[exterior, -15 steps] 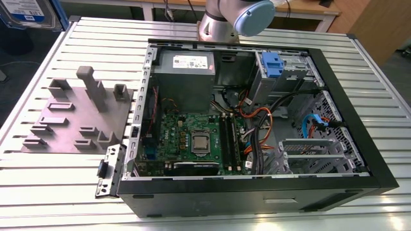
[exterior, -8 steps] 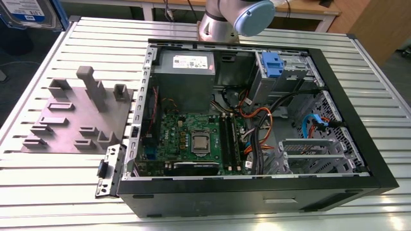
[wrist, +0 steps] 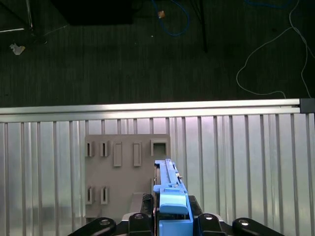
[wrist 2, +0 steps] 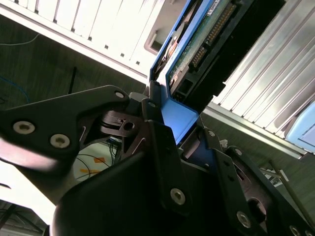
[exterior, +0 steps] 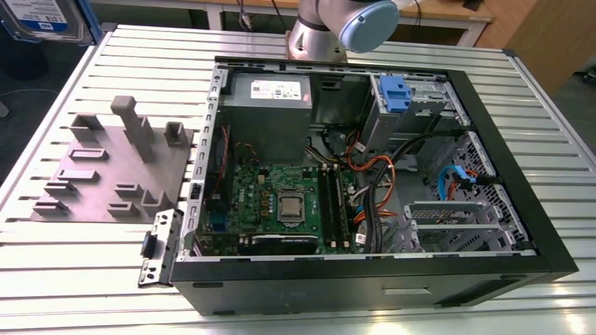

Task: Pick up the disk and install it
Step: 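Pick up the disk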

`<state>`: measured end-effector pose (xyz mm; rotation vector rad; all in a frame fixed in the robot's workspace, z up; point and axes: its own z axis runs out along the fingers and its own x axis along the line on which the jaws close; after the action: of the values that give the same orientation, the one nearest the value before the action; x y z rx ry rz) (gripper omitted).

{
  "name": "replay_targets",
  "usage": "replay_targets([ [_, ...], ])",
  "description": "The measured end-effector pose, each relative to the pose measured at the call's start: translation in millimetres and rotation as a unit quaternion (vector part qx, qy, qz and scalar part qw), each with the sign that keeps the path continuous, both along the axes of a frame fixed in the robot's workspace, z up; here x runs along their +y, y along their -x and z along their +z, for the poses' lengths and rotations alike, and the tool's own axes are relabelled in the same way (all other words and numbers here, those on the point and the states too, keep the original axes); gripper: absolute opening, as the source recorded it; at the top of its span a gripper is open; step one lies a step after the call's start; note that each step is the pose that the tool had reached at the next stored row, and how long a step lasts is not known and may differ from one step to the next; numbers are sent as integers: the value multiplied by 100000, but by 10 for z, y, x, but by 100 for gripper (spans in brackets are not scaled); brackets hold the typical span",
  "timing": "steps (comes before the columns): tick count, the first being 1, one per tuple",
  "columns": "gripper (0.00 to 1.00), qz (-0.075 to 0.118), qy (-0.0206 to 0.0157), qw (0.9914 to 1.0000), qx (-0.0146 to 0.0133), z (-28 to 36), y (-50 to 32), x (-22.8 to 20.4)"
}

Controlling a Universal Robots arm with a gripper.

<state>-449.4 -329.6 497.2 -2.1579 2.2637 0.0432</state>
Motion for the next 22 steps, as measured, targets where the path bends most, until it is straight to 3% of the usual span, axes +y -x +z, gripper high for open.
replay_targets([
  [22,36,-3,1,100000,-2,0,-55,0],
])
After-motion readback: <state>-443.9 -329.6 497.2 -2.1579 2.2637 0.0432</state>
